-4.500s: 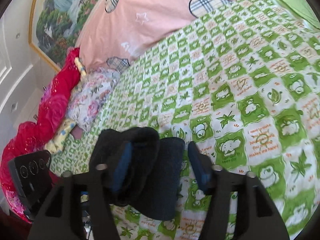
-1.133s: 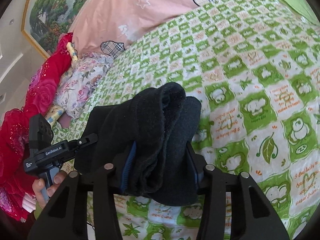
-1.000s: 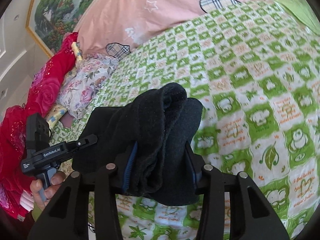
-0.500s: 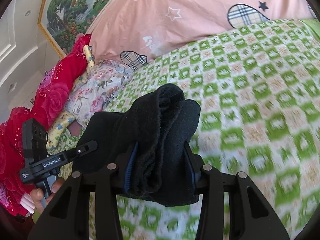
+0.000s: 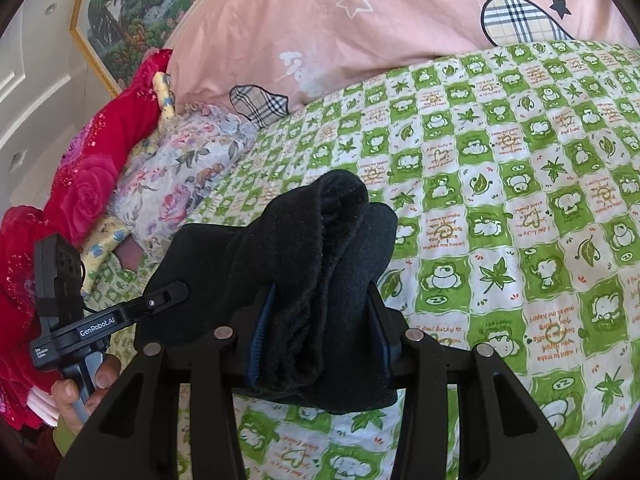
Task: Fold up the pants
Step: 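Open both tools and release the folded pants, pulling back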
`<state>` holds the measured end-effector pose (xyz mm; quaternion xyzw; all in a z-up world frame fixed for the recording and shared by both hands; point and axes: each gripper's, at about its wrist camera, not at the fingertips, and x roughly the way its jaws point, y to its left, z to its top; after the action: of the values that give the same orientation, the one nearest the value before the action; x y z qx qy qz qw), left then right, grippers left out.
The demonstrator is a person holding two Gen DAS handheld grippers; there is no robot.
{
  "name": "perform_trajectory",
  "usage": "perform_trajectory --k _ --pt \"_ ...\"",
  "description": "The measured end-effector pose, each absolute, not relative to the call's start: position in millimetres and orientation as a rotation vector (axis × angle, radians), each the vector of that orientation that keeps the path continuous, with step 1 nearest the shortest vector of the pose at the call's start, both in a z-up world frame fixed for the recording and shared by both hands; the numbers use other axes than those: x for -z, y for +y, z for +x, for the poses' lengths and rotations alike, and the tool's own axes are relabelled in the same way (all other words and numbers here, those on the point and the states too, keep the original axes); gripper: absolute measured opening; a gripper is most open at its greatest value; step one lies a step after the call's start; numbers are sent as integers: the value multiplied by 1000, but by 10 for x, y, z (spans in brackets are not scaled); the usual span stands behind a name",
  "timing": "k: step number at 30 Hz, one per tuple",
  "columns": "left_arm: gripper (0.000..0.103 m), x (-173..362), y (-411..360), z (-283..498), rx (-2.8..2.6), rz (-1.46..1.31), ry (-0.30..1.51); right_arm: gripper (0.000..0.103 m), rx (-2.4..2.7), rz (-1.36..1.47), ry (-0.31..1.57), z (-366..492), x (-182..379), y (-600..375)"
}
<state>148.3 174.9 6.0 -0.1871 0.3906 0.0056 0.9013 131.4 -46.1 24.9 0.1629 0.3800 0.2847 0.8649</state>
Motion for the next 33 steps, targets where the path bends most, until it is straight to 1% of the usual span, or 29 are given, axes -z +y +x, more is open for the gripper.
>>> perform_trajectory --k 2,4,6,10,12,14,16,18,33 --pt "37 -32 1757 1483 -12 -388 811 47 -584 335 802 1330 -208 -470" --pt "43 0 1769 1482 -15 -390 816 50 -580 331 808 1341 -172 -483" --pt "51 35 1781 1483 -22 -391 820 54 -560 317 800 1336 -151 -511" --pt "56 86 1757 1440 -42 -364 823 57 -562 295 780 1303 -117 -560" --pt "59 94 1729 1406 -55 -342 821 61 -556 273 767 1273 -118 -557" --pt "63 95 1714 1368 -66 -332 820 62 -558 268 752 1233 -127 -571" --pt "63 90 1710 1329 -67 -330 819 62 -566 276 741 1199 -140 -587" --pt "67 89 1713 1294 -72 -330 823 62 -573 281 728 1140 -157 -601" --pt "69 7 1659 939 -82 -319 796 66 -603 256 690 774 -242 -544"
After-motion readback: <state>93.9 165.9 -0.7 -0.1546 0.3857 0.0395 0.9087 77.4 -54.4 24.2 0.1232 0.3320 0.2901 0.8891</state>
